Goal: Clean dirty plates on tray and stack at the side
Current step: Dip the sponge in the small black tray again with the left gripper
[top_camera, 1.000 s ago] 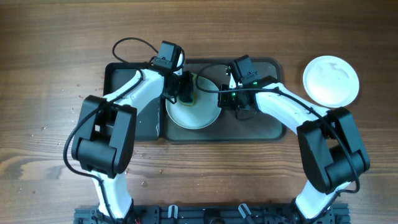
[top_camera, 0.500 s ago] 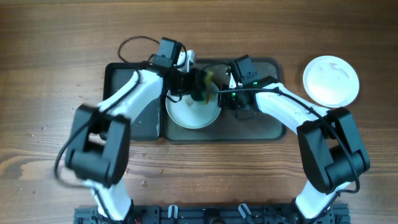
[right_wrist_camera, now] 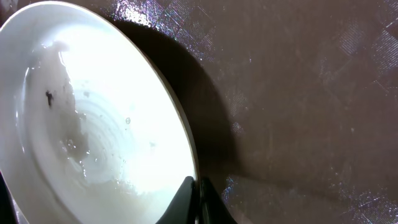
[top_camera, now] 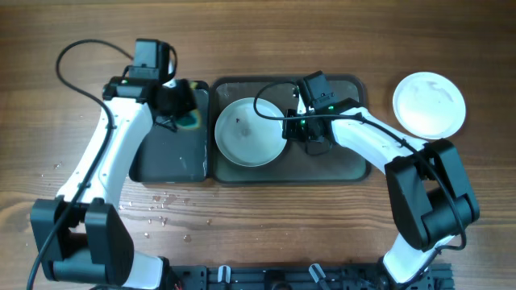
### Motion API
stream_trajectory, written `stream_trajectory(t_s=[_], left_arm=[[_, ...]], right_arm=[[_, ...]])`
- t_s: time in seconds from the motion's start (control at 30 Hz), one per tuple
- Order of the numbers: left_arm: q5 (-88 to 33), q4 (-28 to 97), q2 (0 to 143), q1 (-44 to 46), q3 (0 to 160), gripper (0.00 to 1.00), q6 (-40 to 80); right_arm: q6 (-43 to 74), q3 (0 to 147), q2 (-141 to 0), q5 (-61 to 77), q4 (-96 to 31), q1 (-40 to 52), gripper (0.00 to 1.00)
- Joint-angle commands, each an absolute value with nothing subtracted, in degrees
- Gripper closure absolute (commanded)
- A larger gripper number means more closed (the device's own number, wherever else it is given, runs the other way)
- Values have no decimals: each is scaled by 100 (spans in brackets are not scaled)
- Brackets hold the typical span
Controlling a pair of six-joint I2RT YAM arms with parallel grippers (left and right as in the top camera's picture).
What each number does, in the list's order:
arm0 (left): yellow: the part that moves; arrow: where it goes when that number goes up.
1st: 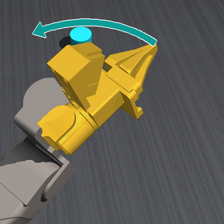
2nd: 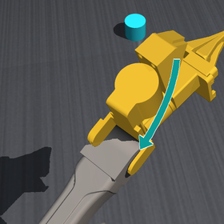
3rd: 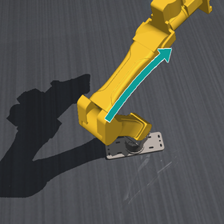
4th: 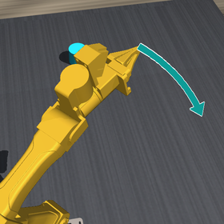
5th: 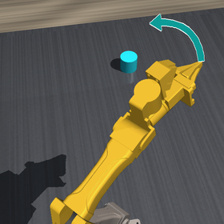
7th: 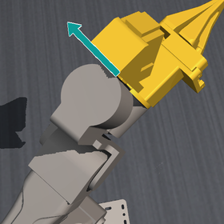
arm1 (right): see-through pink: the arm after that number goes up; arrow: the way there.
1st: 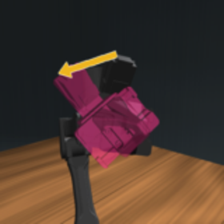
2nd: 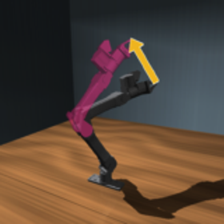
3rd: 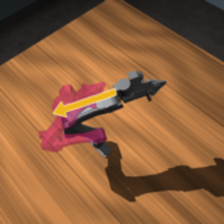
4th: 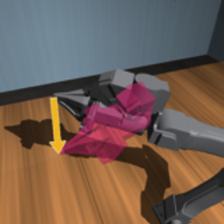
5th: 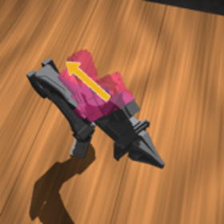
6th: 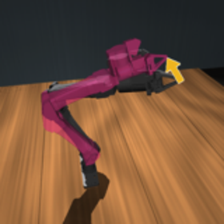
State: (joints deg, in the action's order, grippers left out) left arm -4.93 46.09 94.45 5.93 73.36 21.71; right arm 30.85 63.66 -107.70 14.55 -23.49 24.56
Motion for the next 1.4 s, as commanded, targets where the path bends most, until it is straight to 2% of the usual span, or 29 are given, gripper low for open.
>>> stream_trajectory(t_s=[0.0,0.23,0.57,0.83,1.07,1.37], left_arm=[[-78,4453,9730,370,6938,96,2097],[-54,3723,10309,362,6340,96,2102],[71,3542,10951,362,6292,96,2097],[75,4292,9985,370,6989,96,2003],[119,4097,8934,582,7214,96,1973],[-318,4097,9019,1509,7212,96,2191]], right_arm=[[3153,6324,-10844,1466,-2296,2458,96],[3148,6324,-10844,1463,-2296,2458,96],[3148,6324,-10844,1463,-2296,2458,96],[3144,6324,-10844,1387,-2300,2458,96],[3146,6324,-10844,1345,-2316,2458,93],[3148,6324,-10844,1334,-2316,2458,94]])
